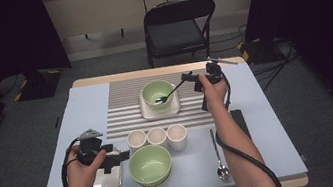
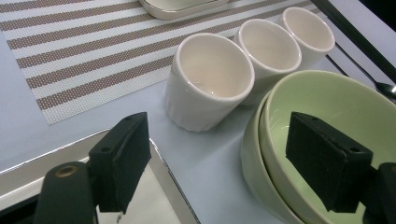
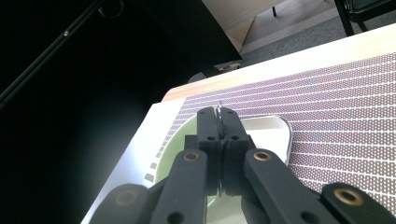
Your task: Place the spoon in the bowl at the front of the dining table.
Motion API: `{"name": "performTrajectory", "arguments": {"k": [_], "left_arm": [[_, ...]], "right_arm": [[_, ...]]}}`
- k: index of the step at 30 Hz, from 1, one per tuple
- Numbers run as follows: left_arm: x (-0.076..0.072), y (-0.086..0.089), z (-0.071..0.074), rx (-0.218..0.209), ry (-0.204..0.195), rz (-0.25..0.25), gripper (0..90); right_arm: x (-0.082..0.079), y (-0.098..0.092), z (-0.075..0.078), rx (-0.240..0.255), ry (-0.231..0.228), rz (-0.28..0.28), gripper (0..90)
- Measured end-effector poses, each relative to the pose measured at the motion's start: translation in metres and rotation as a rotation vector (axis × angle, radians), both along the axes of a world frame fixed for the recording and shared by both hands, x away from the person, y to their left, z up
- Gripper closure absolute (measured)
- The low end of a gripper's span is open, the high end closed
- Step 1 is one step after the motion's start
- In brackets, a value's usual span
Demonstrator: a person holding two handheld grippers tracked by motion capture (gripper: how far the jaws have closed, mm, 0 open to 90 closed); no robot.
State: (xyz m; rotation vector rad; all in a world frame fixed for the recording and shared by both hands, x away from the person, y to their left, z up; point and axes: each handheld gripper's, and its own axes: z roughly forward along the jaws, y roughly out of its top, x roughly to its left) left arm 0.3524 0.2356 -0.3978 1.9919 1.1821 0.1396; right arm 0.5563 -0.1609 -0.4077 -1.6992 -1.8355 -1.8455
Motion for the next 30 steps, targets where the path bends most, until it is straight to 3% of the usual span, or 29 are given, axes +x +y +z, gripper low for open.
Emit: {"name": "performTrajectory", "arguments": {"k": [30], "left_arm": [[0.0002, 0.0006, -0.0003, -0.006, 0.001, -0.002, 21.8]], "right_arm": [[0.0004, 0.0056, -0.0076, -0.012, 0.015, 0.005, 88.8]]}}
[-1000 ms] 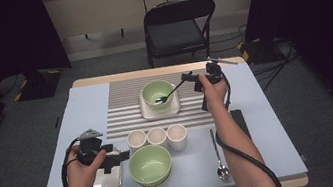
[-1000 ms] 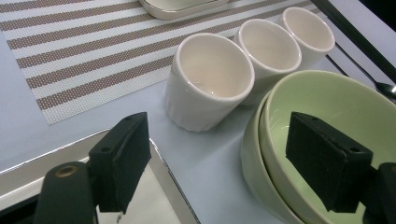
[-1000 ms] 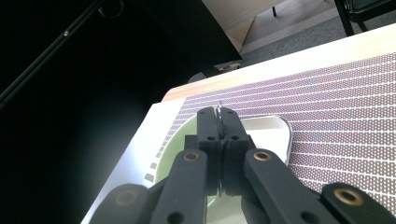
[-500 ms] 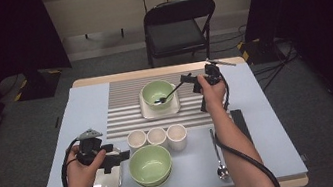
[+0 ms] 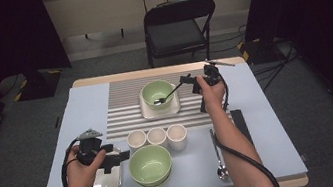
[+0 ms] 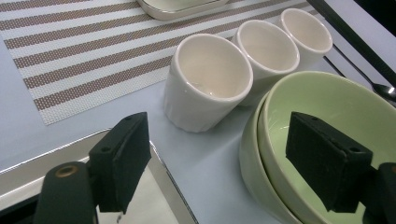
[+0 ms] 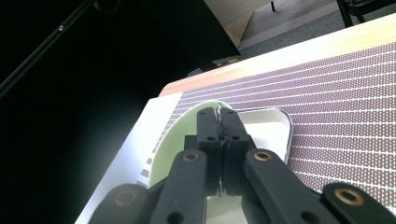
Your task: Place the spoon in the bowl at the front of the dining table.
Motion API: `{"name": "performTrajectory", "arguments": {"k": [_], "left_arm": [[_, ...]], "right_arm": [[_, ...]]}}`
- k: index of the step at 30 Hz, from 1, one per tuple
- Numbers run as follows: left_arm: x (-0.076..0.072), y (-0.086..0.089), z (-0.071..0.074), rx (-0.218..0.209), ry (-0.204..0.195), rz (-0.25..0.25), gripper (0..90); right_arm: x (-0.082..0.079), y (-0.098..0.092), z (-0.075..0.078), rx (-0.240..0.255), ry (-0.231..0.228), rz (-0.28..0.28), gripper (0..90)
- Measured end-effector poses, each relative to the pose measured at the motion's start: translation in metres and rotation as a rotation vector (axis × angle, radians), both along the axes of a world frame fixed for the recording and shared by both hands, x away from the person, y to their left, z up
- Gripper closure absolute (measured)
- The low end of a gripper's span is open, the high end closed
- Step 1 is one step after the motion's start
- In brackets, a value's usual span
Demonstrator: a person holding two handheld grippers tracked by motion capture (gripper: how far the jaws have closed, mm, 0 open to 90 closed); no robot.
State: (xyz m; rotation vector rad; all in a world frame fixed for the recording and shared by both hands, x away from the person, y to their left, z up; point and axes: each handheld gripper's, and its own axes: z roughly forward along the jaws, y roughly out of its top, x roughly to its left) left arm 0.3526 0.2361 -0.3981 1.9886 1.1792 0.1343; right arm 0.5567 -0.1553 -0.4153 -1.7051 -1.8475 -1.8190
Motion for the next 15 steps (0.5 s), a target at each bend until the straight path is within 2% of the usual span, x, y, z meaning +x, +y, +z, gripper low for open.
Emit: {"name": "performTrajectory", "arguments": {"k": [15], "left_arm": [[-0.0003, 0.0003, 0.0001, -0.004, -0.001, 0.004, 21.8]], "right_arm": [[-0.0002, 0.0010, -0.0031, -0.003, 0.004, 0.006, 88.7]]}}
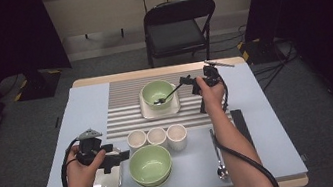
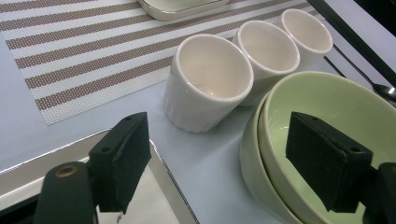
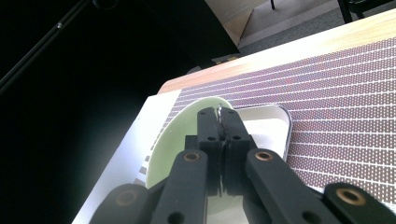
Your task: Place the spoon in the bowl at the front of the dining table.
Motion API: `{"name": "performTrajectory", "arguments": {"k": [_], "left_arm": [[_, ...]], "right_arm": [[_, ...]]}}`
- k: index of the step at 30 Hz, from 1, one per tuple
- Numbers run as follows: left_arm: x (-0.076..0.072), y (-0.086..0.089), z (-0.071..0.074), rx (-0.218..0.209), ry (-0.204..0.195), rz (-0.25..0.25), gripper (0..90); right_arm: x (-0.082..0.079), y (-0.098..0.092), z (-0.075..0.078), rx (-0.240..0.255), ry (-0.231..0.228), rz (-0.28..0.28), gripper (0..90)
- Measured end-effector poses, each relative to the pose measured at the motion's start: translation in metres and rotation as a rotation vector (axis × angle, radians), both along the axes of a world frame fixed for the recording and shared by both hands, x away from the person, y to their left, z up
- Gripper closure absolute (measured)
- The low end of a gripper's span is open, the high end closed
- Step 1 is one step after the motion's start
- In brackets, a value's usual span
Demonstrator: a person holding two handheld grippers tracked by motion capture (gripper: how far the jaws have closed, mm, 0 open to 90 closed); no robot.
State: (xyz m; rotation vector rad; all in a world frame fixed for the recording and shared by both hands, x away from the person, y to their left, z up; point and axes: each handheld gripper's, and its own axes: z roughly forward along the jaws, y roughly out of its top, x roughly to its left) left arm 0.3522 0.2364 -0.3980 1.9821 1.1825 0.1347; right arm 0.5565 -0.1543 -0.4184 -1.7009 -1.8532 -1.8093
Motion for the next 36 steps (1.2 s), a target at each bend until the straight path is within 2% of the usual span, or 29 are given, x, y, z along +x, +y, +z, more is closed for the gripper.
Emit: {"name": "performTrajectory", "arguments": {"k": [36], "left_arm": [[-0.0001, 0.0021, -0.0014, 0.002, 0.004, 0.006, 21.8]], "right_arm": [[0.0005, 0.0053, -0.0027, -0.032, 0.006, -0.004, 85.5]]}}
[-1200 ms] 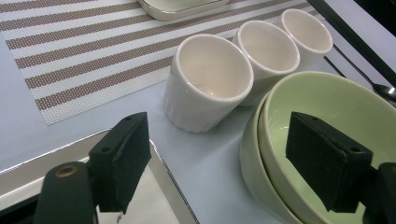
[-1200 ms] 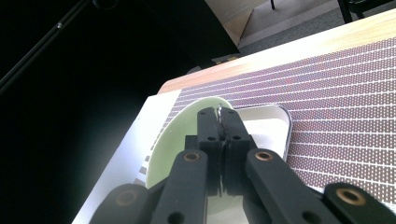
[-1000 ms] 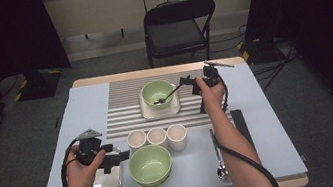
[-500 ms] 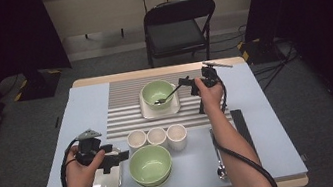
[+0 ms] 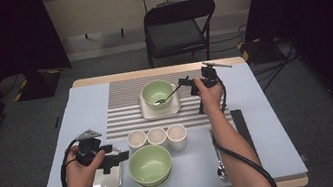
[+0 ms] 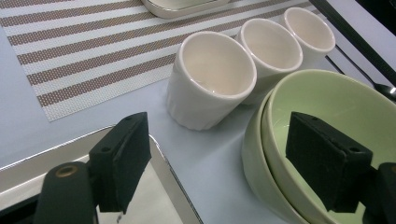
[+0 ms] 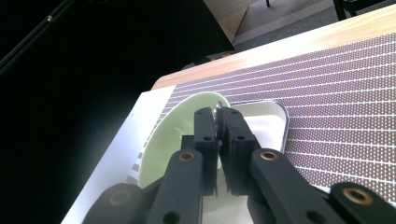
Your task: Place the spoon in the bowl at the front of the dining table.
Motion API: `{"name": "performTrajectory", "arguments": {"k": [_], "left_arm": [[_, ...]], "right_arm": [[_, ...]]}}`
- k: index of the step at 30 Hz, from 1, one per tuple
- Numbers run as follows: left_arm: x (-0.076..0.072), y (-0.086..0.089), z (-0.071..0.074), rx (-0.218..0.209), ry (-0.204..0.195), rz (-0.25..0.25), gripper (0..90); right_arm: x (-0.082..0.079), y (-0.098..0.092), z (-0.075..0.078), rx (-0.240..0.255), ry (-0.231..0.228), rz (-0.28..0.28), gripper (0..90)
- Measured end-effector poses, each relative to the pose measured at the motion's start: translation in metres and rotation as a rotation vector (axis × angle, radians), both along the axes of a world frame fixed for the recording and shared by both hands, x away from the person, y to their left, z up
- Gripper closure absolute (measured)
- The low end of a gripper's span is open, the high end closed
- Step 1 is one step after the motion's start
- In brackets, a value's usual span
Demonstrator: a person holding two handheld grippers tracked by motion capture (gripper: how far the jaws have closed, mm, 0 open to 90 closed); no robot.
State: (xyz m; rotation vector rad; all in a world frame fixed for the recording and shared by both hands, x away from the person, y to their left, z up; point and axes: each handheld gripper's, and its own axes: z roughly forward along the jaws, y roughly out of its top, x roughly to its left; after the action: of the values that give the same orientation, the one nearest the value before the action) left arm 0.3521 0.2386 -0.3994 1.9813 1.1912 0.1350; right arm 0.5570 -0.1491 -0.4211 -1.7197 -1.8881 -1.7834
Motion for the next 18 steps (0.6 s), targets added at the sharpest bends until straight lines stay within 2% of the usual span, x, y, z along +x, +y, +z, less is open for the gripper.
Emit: {"name": "performTrajectory", "arguments": {"k": [18], "left_arm": [[-0.0004, 0.0002, 0.0010, -0.002, -0.002, -0.002, 21.9]], "right_arm": [[0.0003, 0.0015, -0.0020, -0.017, -0.002, -0.002, 84.9]]}}
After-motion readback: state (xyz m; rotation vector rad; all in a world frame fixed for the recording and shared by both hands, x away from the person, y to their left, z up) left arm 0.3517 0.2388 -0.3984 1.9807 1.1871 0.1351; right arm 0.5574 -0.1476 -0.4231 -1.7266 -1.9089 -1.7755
